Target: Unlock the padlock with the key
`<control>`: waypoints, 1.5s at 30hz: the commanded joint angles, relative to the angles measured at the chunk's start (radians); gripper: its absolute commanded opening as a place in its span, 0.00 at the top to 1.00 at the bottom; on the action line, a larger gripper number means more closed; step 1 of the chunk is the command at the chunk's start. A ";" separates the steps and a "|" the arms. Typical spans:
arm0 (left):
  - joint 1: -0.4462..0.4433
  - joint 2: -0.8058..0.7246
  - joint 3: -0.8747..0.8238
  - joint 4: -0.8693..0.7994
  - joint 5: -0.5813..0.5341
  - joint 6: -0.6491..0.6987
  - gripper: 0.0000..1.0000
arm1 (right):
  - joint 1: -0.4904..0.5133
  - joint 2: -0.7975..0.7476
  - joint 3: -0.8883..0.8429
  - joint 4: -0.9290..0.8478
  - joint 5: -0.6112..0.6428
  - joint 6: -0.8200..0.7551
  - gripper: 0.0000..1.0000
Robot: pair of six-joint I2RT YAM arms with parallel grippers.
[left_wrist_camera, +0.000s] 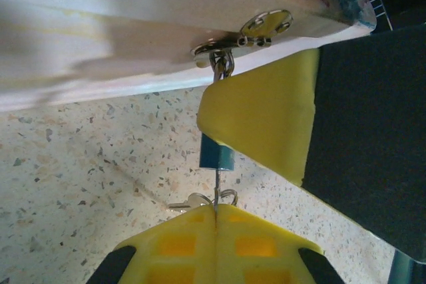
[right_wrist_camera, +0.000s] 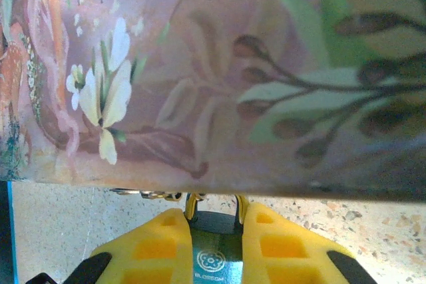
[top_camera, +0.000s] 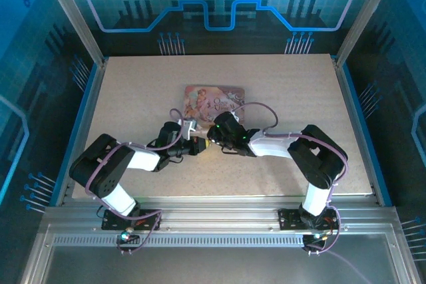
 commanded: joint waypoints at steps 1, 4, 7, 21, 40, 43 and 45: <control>-0.006 -0.043 0.029 0.177 0.032 -0.008 1.00 | 0.054 0.072 -0.025 -0.185 -0.086 -0.027 1.00; 0.015 -0.067 0.045 0.193 0.080 -0.069 1.00 | 0.059 0.076 -0.032 -0.197 -0.073 -0.034 1.00; 0.029 -0.081 0.062 0.196 0.121 -0.111 1.00 | 0.061 0.082 -0.041 -0.193 -0.073 -0.035 1.00; -0.255 -0.103 -0.020 0.045 -0.462 0.593 1.00 | 0.053 0.072 0.013 -0.231 -0.126 -0.036 1.00; -0.090 -0.137 -0.151 0.201 -0.167 0.246 1.00 | 0.036 0.017 -0.015 -0.224 -0.139 -0.017 1.00; -0.047 -0.113 -0.152 0.241 -0.079 0.145 0.79 | 0.032 0.014 -0.024 -0.213 -0.142 -0.009 1.00; -0.020 -0.099 -0.167 0.297 -0.042 0.086 0.67 | 0.028 0.014 -0.028 -0.203 -0.146 -0.004 1.00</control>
